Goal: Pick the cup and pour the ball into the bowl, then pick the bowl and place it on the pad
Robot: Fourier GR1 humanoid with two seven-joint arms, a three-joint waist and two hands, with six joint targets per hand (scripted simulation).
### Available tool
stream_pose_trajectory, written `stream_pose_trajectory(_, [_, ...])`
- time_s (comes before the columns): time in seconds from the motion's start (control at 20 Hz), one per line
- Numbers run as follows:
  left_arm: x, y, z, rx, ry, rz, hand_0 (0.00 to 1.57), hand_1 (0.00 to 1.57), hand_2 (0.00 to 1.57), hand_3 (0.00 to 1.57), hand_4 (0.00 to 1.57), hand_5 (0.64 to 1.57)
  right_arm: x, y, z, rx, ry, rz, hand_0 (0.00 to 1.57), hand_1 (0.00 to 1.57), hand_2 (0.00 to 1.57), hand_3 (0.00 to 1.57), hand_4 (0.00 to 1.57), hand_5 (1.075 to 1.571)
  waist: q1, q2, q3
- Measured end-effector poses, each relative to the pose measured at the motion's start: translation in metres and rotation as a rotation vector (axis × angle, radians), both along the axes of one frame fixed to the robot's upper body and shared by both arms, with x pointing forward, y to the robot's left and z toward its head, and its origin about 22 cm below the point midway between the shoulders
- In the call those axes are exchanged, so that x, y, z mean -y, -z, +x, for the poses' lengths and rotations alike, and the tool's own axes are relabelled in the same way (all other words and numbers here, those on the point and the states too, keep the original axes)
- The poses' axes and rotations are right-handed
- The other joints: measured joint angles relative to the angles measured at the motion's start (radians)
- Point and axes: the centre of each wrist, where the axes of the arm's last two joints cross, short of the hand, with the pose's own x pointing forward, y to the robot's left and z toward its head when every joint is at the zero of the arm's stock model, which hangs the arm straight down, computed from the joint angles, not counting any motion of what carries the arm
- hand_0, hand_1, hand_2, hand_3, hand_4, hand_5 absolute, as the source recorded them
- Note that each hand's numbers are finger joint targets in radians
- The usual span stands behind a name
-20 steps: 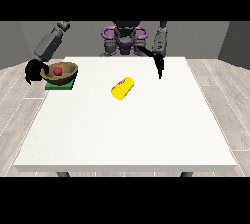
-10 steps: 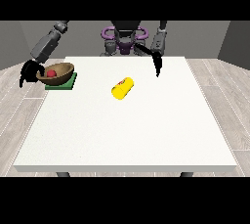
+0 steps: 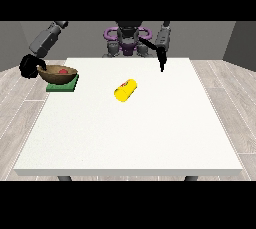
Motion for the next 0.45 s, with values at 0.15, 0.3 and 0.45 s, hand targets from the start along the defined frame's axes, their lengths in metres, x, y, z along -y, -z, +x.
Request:
stream_pose_trajectory(0.15, [0.000, 0.007, -0.001, -0.027, -0.010, -0.002, 0.00, 0.00, 0.00, 0.00, 0.00, 0.685, 0.000, 0.007, -0.004, -0.042, -0.009, -0.017, 1.57, 1.57, 1.57, 1.15, 0.41, 1.537, -0.003, -0.027, 0.0005])
stream_pose_trajectory(0.3, [0.011, 0.027, -0.002, -0.070, -0.015, -0.001, 0.00, 0.00, 0.00, 0.00, 0.00, 0.682, -0.013, 0.020, 0.001, -0.090, -0.023, -0.033, 1.57, 1.57, 1.57, 1.23, 0.00, 1.525, -0.018, -0.067, -0.0002])
stream_pose_trajectory(0.45, [0.018, 0.043, -0.003, -0.114, -0.025, -0.001, 0.00, 0.00, 0.00, 0.00, 0.00, 0.682, -0.007, 0.000, 0.005, -0.099, -0.003, -0.070, 0.50, 0.50, 0.24, 0.00, 0.38, 1.087, -0.032, -0.117, -0.0006])
